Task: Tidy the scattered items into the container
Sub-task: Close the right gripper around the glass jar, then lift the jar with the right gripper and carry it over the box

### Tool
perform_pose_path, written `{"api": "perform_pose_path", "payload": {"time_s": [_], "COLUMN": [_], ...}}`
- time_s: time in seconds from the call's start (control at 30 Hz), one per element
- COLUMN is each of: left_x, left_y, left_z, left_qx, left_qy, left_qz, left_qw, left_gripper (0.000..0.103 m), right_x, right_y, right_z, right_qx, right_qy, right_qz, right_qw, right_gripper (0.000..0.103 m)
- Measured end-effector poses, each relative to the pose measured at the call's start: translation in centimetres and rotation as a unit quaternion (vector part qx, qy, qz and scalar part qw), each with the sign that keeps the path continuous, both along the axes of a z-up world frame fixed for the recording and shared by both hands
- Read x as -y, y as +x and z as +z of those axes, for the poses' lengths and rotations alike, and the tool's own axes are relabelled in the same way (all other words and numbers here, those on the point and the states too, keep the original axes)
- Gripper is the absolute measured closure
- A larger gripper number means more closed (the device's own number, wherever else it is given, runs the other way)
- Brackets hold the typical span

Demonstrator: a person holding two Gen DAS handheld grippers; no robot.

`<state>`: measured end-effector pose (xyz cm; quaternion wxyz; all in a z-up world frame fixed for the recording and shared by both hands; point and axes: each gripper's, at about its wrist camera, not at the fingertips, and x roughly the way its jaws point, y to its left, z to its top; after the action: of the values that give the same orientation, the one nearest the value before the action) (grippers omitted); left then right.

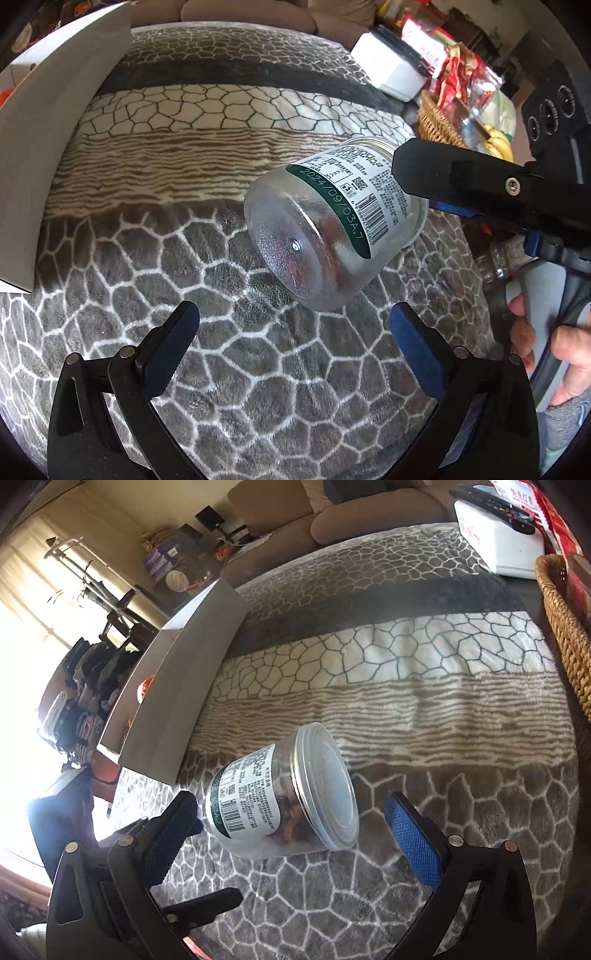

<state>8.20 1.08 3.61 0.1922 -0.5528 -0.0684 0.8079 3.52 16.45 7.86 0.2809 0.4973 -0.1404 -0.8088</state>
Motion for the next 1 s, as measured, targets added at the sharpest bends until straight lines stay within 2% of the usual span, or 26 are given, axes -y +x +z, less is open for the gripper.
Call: {"api": "perform_pose_path", "payload": {"time_s": [0.07,0.17,0.2,0.27,0.37,0.5,0.6,0.77,0.83,0.93,1.0], "left_x": [-0.3,0.2,0.5,1.3,2.2,3.2,4.5,6.1,6.5,7.5,8.1], "left_y": [-0.4,-1.0,-1.0,-0.5,0.4,1.5,2.3,2.4,2.3,2.2,2.1], "left_z": [-0.5,-1.3,-1.3,-1.1,-1.0,-1.3,-1.7,-1.4,-1.0,-0.2,0.1], "left_qx": [-0.005,0.0,-0.002,-0.014,-0.02,-0.021,-0.014,-0.003,-0.001,0.008,0.019], "left_qy": [0.001,0.039,0.055,0.112,0.165,0.172,0.164,0.174,0.188,0.224,0.244], "left_qz": [0.011,0.05,0.06,0.061,0.054,0.027,0.024,0.034,0.041,0.05,0.056], "left_qw": [0.9999,0.998,0.9967,0.9918,0.9846,0.9845,0.9861,0.9841,0.9814,0.9733,0.9679], "left_gripper": [0.0,0.0,0.0,0.0,0.0,0.0,0.0,0.0,0.0,0.0,0.0], "right_x": [1.1,2.5,2.8,3.5,4.1,4.9,5.3,6.5,6.5,5.7,4.5], "right_y": [-0.3,-0.6,-0.6,-0.3,0.1,0.1,0.0,-0.2,-0.3,-0.7,-1.0], "right_z": [-0.1,-0.7,-0.8,-0.8,-1.0,-1.7,-2.0,-3.9,-4.1,-4.0,-3.9], "right_qx": [-0.007,0.0,0.0,-0.011,-0.01,-0.011,-0.014,-0.012,-0.019,-0.012,0.01], "right_qy": [0.008,0.02,0.033,0.073,0.078,0.101,0.115,0.18,0.169,0.14,0.092], "right_qz": [0.014,0.029,0.032,0.044,0.065,0.069,0.069,0.071,0.069,0.055,0.036], "right_qw": [1.0,0.999,0.999,0.996,0.995,0.992,0.991,0.981,0.983,0.989,0.995], "right_gripper": [0.0,0.0,0.0,0.0,0.0,0.0,0.0,0.0,0.005,0.006,0.006]}}
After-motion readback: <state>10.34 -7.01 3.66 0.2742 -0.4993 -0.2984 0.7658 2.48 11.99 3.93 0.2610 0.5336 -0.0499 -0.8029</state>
